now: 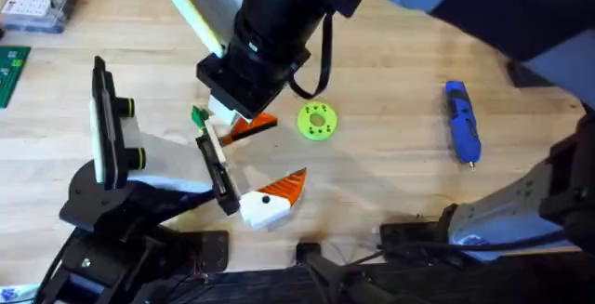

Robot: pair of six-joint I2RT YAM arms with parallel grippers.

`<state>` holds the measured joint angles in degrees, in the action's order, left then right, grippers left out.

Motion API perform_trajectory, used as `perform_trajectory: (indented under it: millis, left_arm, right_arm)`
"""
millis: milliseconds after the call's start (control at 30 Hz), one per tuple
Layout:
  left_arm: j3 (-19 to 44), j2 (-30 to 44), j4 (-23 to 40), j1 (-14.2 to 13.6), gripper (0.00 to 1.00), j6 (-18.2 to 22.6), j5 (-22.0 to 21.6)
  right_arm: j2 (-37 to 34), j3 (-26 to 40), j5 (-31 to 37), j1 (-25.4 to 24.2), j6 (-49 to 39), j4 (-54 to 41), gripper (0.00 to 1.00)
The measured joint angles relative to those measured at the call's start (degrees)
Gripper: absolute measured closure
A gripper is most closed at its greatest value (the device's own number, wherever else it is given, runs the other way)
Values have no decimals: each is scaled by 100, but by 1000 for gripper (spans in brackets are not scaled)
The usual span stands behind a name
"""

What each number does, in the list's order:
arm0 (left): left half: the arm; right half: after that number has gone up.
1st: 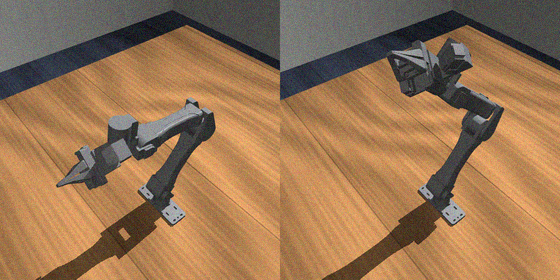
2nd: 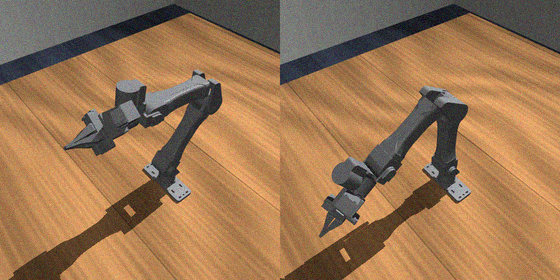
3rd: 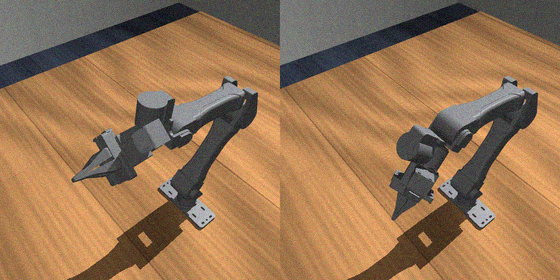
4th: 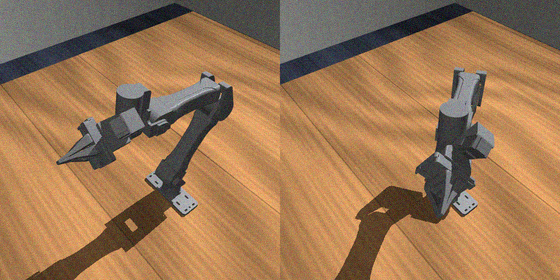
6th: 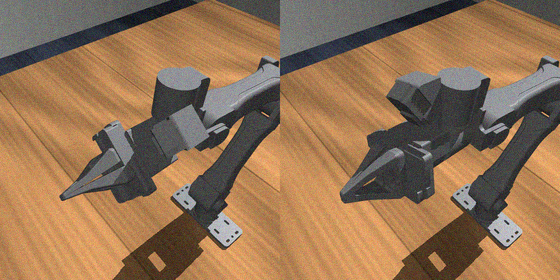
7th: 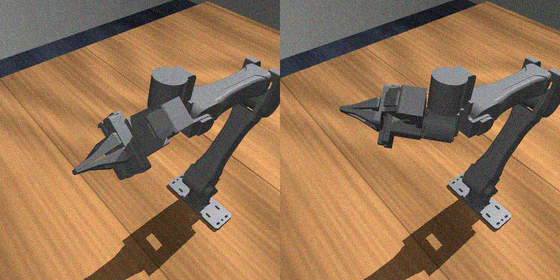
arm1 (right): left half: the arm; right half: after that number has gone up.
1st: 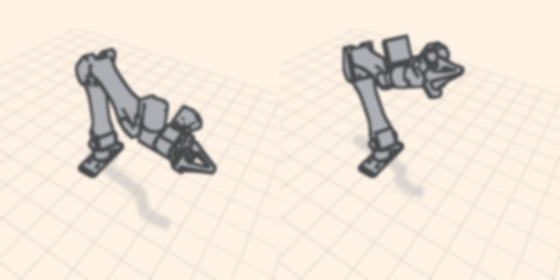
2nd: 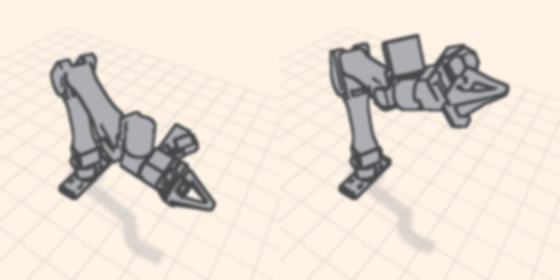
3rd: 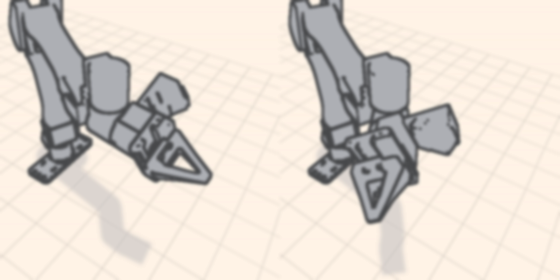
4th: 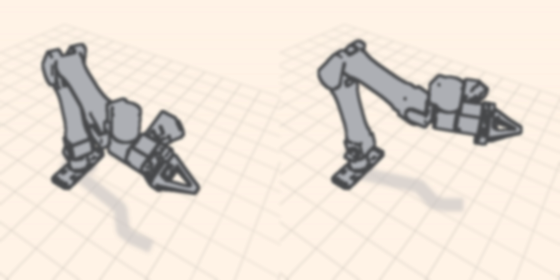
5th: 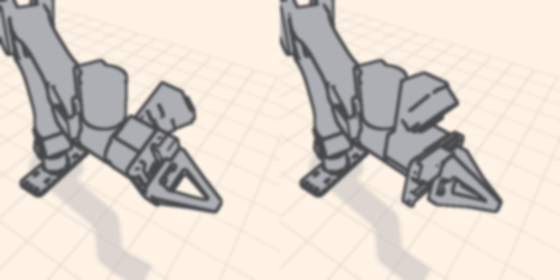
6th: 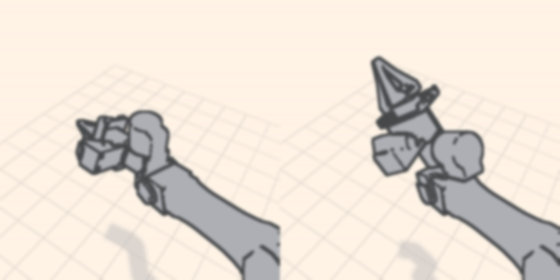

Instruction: Pick up the gripper from the table and insert it into the empty holder that is missing its gripper. Then pick up a screw, insert it into the mounting hole, and use the screwdriver to tighten it. Finally, clean up the table by picking up the vegetable and placing it into the bucket.

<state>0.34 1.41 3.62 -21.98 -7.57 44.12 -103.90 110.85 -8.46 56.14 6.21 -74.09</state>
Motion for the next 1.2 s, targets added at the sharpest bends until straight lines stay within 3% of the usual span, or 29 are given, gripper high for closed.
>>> perform_trajectory:
  millis: [1200]
  left_arm:
    - [0, -1, 0, 0, 11, -35, -17]
  right_arm:
    - [-192, 0, -43, 11, -71, -124, 994]
